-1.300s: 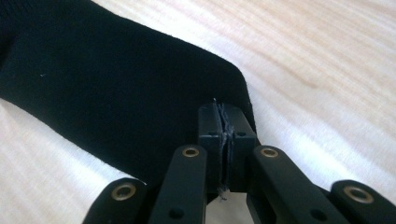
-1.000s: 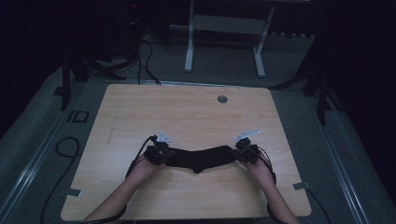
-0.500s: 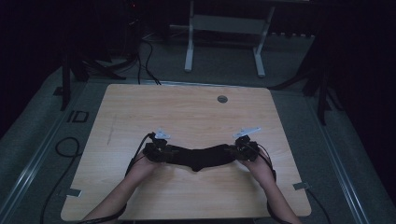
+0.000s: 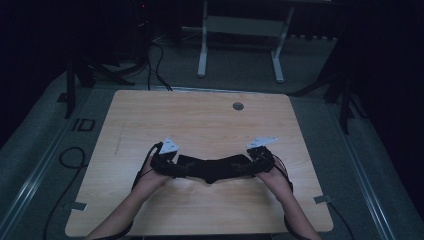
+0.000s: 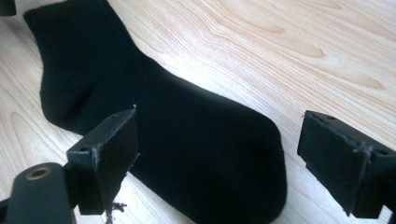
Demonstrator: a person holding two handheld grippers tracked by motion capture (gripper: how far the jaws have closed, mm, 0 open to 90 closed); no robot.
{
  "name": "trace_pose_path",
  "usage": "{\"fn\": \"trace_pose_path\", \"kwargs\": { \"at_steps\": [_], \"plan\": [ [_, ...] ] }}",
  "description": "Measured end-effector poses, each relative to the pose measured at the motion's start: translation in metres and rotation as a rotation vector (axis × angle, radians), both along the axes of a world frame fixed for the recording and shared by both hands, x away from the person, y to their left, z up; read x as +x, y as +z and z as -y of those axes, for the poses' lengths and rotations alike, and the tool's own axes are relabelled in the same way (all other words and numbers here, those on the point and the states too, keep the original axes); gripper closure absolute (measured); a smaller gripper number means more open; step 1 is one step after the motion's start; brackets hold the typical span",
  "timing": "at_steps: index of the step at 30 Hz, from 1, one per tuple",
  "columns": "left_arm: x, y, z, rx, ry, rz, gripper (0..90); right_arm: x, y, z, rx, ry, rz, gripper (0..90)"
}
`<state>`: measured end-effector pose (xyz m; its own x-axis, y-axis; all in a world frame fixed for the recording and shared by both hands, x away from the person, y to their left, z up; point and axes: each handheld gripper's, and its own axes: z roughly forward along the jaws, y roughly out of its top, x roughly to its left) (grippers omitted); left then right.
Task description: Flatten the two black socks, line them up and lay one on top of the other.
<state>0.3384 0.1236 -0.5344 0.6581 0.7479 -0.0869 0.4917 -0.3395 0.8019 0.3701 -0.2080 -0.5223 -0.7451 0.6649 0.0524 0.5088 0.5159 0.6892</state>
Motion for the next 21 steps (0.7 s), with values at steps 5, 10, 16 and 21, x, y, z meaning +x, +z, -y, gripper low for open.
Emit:
{"fn": "trace_pose_path", "kwargs": {
  "at_steps": [5,10,16,21],
  "plan": [
    [-0.003,-0.002,-0.004,0.0,-0.011,0.021,8.1,-0.003,-0.003,0.003,0.019,0.004,0.085,12.5],
    [-0.009,-0.005,-0.011,0.008,0.013,0.049,8.1,-0.003,-0.002,0.008,0.045,-0.004,0.124,12.6],
    [-0.013,-0.006,-0.029,0.007,0.062,0.073,8.1,-0.002,-0.005,0.017,0.012,-0.028,0.147,12.9],
    [-0.018,-0.006,-0.041,0.016,0.075,0.103,8.1,-0.002,-0.008,0.026,-0.008,-0.045,0.146,13.2]
  ]
}}
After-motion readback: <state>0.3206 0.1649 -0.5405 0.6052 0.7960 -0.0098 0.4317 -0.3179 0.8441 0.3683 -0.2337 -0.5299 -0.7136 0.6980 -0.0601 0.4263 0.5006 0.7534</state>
